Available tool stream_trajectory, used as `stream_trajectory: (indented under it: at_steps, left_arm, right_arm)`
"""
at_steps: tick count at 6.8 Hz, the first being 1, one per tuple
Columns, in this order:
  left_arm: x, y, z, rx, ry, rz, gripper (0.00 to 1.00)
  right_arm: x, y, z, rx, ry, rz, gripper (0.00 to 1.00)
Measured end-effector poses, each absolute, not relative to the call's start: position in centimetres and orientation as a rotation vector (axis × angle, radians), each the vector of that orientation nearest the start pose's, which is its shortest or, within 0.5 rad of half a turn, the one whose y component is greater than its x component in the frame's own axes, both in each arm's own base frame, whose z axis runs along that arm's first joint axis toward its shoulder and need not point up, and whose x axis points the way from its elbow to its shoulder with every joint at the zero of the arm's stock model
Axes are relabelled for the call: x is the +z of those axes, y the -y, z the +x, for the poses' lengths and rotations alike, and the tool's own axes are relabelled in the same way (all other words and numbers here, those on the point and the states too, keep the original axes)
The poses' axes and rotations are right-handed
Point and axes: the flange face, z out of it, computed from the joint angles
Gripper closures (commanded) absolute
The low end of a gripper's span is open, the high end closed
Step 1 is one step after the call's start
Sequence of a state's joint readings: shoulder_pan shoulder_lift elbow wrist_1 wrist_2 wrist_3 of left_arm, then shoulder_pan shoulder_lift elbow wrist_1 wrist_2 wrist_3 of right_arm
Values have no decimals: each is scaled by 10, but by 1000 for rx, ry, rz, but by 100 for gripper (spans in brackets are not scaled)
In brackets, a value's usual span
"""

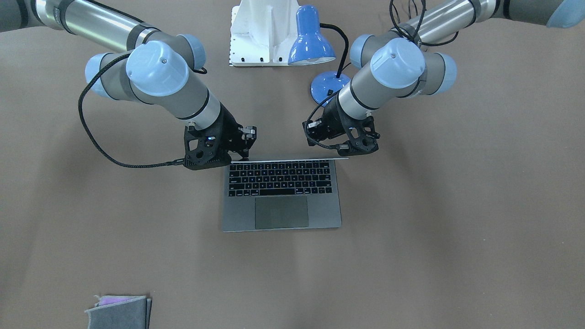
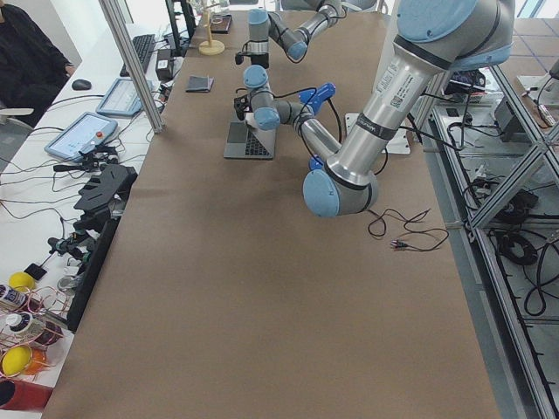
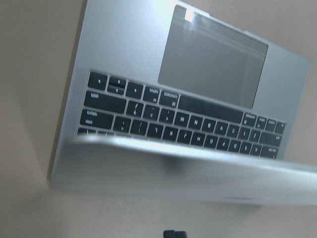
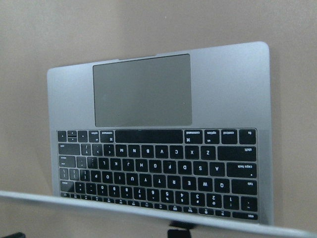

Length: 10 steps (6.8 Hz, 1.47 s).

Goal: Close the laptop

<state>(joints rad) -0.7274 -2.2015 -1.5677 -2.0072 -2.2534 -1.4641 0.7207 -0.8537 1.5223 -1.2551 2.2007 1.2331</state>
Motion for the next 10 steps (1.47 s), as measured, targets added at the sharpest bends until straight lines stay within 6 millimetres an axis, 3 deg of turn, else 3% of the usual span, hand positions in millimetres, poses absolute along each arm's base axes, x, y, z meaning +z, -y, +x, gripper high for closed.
stream_trajectory:
  at_steps: [2, 3, 5, 7, 10]
  left_arm:
    - [233, 533, 451, -171, -1167, -85, 100]
    - [239, 544, 454, -172, -1159, -38, 100]
    - [259, 566, 477, -186, -1146, 26, 100]
    - [267, 573, 496, -199, -1129, 67, 100]
    - [273, 576, 504, -205, -1114, 66, 100]
  right_arm:
    - [213, 540, -498, 37, 1125, 32, 100]
    - [222, 546, -502, 41, 1133, 58, 100]
    - [225, 551, -505, 49, 1135, 87, 100]
    - [230, 558, -510, 59, 1123, 93, 100]
    - [253, 587, -540, 80, 1100, 109, 100]
